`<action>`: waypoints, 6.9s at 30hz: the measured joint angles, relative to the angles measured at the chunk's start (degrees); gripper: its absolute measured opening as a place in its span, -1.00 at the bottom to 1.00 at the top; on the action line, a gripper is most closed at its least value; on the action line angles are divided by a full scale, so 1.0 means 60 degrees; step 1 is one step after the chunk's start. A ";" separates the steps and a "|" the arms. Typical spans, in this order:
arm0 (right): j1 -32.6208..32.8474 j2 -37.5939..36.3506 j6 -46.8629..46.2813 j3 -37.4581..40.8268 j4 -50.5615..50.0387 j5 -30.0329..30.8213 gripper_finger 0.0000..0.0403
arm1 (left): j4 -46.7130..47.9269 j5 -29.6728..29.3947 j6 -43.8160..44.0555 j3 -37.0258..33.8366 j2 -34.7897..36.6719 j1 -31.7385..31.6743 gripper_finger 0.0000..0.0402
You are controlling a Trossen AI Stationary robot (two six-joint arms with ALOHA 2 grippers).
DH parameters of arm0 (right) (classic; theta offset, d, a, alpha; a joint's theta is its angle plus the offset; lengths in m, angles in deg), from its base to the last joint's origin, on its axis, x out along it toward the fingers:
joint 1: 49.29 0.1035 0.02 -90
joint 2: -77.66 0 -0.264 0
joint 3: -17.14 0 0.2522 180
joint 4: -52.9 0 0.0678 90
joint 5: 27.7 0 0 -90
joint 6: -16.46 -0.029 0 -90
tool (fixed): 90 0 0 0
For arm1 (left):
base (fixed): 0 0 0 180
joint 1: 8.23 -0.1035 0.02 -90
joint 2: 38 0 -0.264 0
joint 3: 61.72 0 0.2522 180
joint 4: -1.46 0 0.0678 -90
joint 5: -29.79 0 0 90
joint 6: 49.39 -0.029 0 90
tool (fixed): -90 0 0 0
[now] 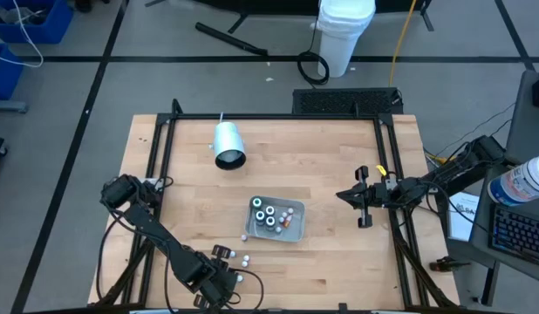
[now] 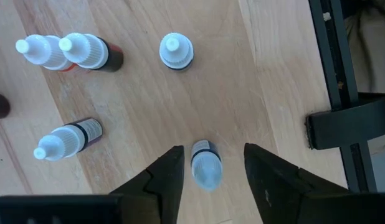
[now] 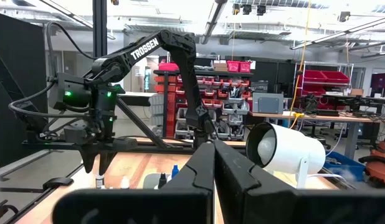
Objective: Pick & Place food coloring
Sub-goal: Put the black food coloring bottle into the gray bin
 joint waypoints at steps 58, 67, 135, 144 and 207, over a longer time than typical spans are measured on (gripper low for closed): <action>0.0000 -0.0004 -0.0004 0.0002 -0.0039 0.0000 -1.00 | -0.0297 0.0304 -0.0226 -0.0590 0.0007 -0.0175 -0.53; 0.0002 -0.0002 -0.0004 0.0000 -0.0069 0.0000 -1.00 | -0.0221 0.0780 -0.0495 -0.0463 -0.0004 -0.0157 -0.66; 0.0000 0.0000 0.0506 0.0001 -0.0433 0.0044 -1.00 | 0.2374 0.0112 -0.8990 0.7379 -0.2141 -0.5712 -0.63; 0.0000 -0.0004 0.0535 0.0001 -0.0444 0.0044 -1.00 | 0.2782 0.0750 -0.9427 0.8456 -0.3086 -0.5810 -0.62; -0.0004 -0.0058 0.1286 -0.0001 -0.0291 0.0051 -1.00 | 0.0191 0.1286 -0.9611 0.5391 -0.3799 -0.6245 -0.54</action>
